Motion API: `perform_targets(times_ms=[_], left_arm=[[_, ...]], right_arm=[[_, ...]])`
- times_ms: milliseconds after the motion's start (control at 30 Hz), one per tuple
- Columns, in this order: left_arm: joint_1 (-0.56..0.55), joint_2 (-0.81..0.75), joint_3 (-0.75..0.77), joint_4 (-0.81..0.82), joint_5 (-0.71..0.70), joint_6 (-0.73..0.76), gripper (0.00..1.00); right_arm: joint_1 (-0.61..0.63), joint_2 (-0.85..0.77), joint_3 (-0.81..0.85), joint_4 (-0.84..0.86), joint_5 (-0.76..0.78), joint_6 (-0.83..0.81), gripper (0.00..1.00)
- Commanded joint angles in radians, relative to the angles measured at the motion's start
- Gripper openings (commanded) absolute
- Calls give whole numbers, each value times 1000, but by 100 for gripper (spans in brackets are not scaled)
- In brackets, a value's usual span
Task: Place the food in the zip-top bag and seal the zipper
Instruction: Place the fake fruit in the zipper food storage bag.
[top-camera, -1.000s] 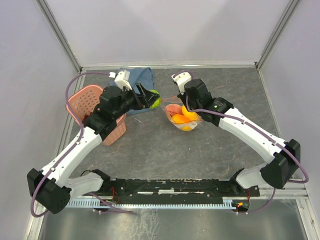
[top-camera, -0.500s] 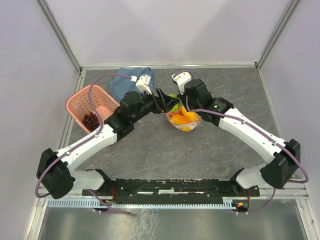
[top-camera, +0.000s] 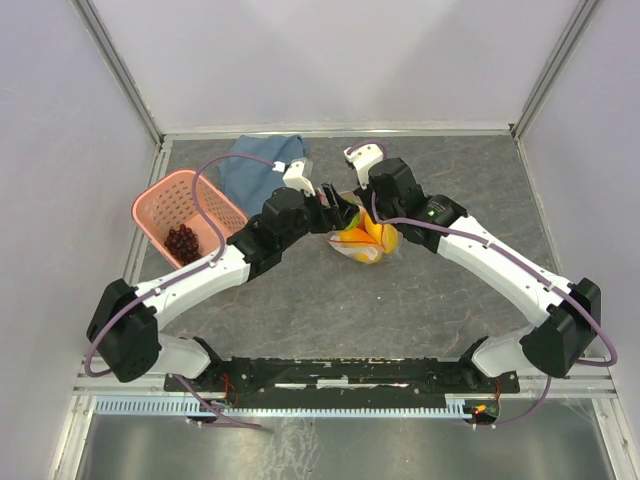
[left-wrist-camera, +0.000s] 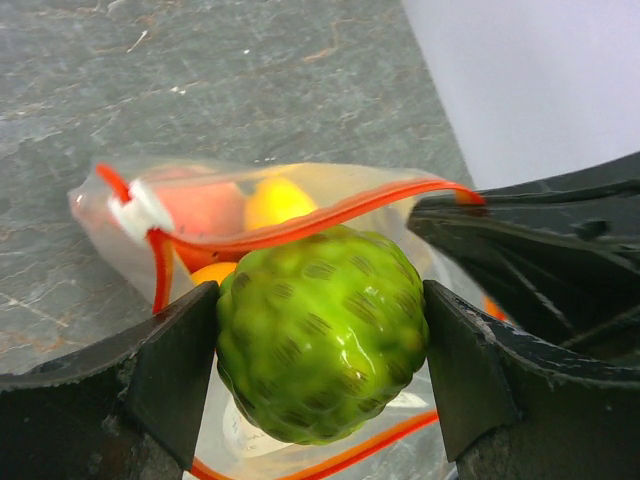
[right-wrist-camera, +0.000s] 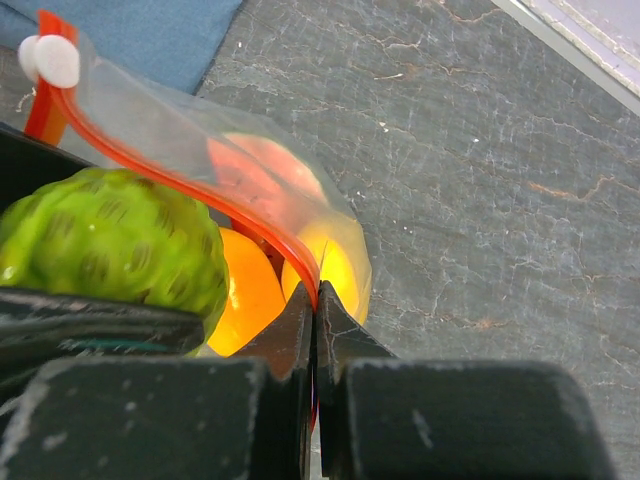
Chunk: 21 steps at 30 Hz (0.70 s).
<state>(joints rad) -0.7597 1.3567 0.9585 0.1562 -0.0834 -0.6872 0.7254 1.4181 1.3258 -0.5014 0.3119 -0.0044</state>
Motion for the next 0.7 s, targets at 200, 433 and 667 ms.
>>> perform_targets(times_ms=[200,433,667], left_arm=[[-21,49,101,-116,-118,77,72],[-25,55,170,-211,-114,84,79],[-25,45,191,-258,-113,88,82]], right_arm=[[-2,-36,25,40,-5,13,2],[-1,-31,25,41,-5,13,2],[-2,-27,25,41,-8,12,2]])
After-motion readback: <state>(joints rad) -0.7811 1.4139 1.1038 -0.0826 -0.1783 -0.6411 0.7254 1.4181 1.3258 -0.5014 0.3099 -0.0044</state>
